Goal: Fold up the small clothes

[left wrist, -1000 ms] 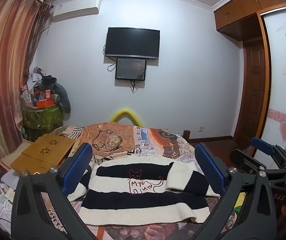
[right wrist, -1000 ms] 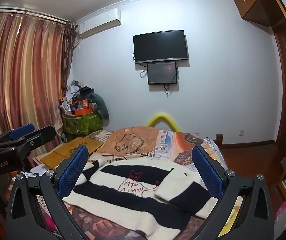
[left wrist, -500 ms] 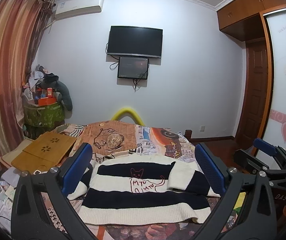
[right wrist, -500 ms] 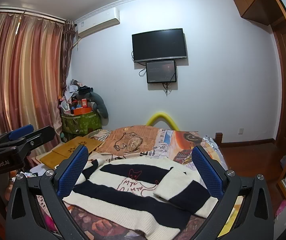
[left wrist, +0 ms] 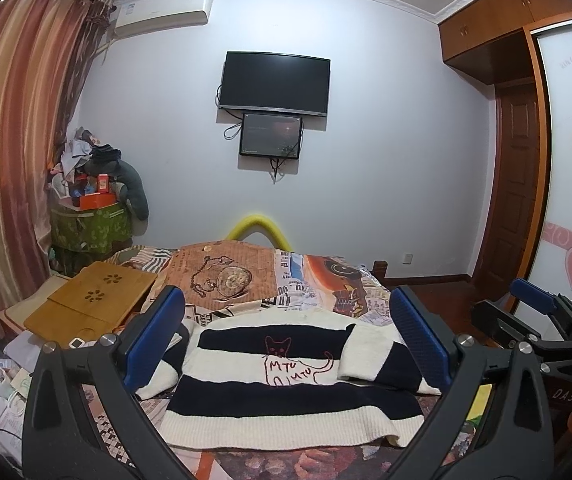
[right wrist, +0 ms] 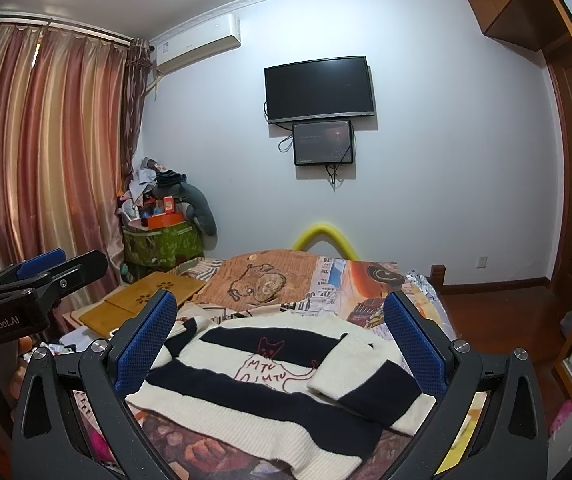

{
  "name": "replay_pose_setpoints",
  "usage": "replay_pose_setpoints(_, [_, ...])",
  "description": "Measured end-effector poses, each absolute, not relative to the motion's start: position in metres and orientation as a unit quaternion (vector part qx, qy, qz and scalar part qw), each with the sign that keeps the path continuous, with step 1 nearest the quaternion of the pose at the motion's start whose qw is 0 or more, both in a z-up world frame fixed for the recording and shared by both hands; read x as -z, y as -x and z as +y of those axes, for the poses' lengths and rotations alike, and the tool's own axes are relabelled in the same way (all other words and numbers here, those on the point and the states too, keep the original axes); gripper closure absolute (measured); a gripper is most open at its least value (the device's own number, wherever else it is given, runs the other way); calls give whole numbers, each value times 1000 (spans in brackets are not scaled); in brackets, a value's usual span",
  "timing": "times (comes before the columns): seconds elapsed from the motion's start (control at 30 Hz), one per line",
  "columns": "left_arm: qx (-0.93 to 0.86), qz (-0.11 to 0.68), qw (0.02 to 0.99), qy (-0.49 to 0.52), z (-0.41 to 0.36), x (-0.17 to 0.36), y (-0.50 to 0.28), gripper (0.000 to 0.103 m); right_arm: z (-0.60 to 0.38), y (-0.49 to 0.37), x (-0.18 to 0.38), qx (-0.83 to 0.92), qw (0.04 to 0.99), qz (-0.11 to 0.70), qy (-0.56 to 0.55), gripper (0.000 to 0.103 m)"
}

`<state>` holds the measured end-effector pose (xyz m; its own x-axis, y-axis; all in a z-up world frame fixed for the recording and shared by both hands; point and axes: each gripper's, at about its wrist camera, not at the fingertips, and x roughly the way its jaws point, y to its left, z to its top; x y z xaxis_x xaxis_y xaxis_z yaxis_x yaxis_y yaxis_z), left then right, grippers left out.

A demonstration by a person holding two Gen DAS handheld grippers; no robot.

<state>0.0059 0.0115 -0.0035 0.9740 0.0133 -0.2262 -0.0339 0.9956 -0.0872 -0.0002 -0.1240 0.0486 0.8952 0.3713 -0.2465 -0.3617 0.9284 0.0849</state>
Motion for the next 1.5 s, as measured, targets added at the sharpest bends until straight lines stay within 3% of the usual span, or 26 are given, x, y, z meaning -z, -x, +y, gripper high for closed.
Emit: replay_pose_setpoints(1.5, [-19,110,993,39,9,3,1,0,-124,-2,-49,-187,973,132,-23,0])
